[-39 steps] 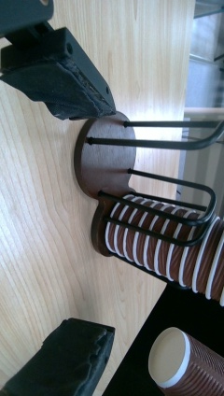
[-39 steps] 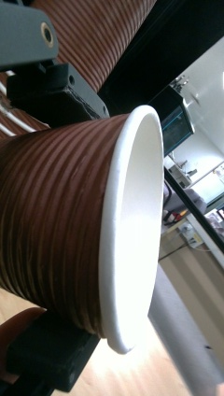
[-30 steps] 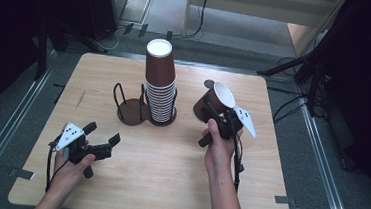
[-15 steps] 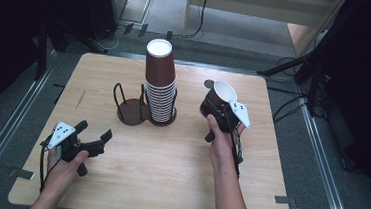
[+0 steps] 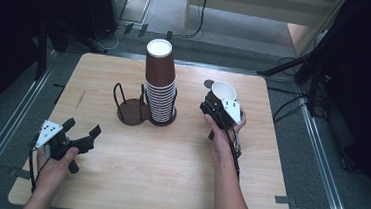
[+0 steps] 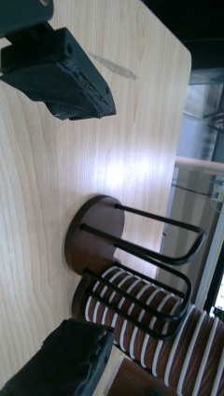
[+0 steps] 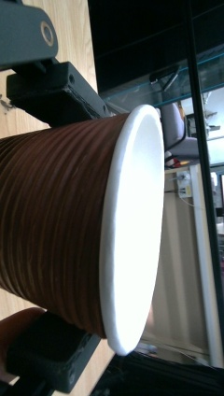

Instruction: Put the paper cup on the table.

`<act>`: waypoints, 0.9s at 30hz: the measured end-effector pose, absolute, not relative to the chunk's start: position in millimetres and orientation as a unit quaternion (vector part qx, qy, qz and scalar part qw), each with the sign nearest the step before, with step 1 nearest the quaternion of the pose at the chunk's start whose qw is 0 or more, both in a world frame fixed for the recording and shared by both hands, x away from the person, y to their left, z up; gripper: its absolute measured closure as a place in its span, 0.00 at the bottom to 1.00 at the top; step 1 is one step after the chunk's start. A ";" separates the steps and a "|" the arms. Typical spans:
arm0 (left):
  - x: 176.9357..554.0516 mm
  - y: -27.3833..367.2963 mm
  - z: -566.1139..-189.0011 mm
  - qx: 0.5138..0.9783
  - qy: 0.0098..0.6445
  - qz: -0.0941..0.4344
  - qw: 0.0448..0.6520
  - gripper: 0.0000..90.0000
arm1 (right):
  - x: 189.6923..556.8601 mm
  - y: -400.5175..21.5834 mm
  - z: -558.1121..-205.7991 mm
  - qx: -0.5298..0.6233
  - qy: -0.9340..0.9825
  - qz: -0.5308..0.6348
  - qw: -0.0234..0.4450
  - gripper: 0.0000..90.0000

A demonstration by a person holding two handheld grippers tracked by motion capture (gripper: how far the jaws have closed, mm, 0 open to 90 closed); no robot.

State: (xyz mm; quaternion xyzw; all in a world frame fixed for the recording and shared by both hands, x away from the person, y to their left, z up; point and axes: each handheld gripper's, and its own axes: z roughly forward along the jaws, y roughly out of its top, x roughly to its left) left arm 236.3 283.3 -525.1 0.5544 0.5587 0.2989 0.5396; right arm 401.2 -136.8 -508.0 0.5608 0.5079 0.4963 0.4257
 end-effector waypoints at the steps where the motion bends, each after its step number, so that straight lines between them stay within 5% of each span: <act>1: 236.4 284.6 -525.7 0.554 0.560 0.299 0.538 0.00 | 402.3 -136.2 -510.3 0.556 0.508 0.496 0.432 0.14; 27: 235.8 289.3 -532.0 0.554 0.571 0.300 0.526 0.00 | 416.2 -140.2 -540.3 0.506 0.568 0.457 0.462 0.10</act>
